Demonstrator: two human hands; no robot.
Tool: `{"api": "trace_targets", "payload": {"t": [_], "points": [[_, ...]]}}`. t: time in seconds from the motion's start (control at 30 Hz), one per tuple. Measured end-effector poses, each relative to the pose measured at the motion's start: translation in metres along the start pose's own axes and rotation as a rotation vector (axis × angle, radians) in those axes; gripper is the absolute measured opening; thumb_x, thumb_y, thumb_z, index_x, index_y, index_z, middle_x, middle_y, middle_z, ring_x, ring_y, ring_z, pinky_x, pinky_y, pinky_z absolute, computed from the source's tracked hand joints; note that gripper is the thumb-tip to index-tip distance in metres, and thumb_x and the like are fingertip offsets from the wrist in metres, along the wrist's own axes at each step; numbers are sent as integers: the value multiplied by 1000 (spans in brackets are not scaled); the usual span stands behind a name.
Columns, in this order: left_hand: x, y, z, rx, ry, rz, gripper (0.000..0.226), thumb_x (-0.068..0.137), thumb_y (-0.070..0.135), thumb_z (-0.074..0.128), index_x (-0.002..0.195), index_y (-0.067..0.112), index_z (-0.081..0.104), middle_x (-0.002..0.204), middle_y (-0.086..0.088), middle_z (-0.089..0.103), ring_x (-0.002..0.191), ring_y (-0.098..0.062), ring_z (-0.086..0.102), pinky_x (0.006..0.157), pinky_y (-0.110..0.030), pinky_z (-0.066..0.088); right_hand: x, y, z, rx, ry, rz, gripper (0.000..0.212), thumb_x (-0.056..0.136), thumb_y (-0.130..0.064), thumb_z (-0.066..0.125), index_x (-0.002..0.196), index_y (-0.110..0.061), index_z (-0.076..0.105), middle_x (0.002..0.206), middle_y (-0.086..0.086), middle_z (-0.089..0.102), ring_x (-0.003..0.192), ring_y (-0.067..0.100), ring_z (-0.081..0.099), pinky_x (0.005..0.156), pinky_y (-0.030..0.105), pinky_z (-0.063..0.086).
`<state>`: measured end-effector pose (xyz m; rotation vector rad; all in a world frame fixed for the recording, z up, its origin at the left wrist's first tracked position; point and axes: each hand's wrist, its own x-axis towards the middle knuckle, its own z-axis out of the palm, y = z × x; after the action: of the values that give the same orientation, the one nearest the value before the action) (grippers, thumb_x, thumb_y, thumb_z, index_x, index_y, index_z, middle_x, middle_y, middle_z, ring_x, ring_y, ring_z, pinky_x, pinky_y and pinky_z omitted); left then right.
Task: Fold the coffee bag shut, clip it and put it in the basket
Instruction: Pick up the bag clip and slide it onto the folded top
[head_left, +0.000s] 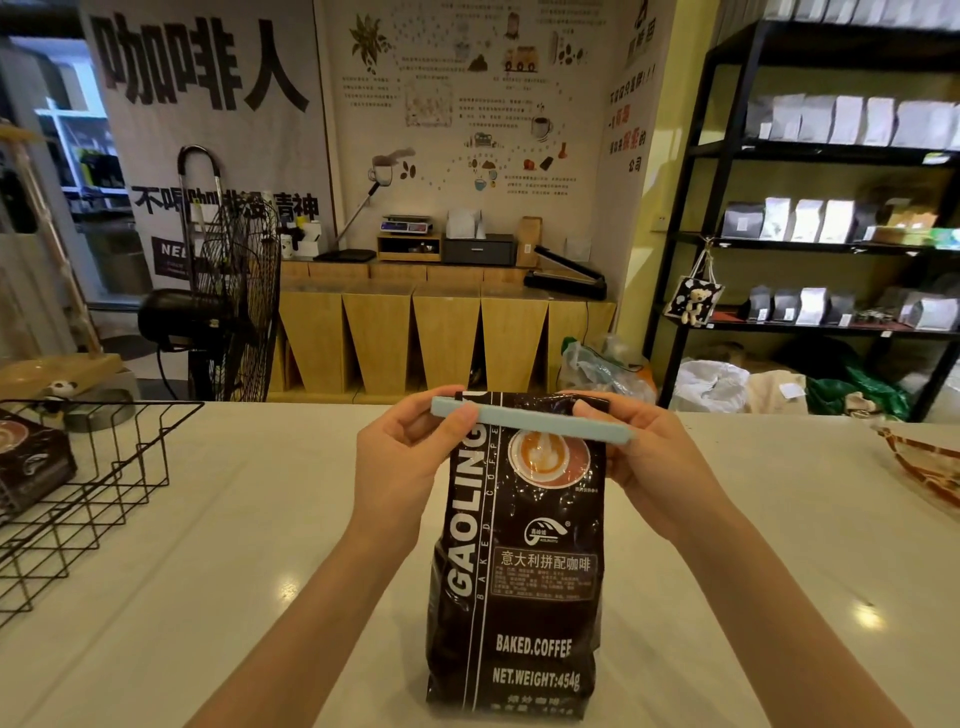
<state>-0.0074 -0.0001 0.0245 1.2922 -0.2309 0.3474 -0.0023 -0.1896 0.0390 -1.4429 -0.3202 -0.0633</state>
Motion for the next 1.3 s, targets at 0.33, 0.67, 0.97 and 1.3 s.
{"api": "trace_targets", "payload": {"t": [0.33,0.67,0.97,1.3], "points": [[-7,0,5,-47,29,-48,37,59,26,68,94,15,63,78,-3,76,74,-20,71,63,-28,59,0,1,2,0,27,-16,14,82,-14,57,88,-17,69,66,-6,72,62,6,66,54,15,51],[-10,2,8,-16,15,-41,42,60,25,68,98,10,63,76,-2,75,72,-18,71,57,-24,57,-1,2,3,-6,30,-28,14,83,-16,56,86,-18,69,65,-5,70,60,5,65,52,14,50],[-4,9,2,39,-14,-6,17,71,10,66,84,21,66,70,3,74,71,-14,71,59,-21,56,-1,-4,-3,-42,-86,32,24,80,-35,48,92,-28,68,81,-3,74,78,11,69,64,22,55],[-2,14,-2,86,-35,-9,23,67,13,68,88,20,67,82,-6,72,74,-14,70,63,-20,56,-2,-18,-11,-72,-263,210,51,75,-58,29,123,-43,41,109,-5,60,103,20,58,87,37,46]]}}
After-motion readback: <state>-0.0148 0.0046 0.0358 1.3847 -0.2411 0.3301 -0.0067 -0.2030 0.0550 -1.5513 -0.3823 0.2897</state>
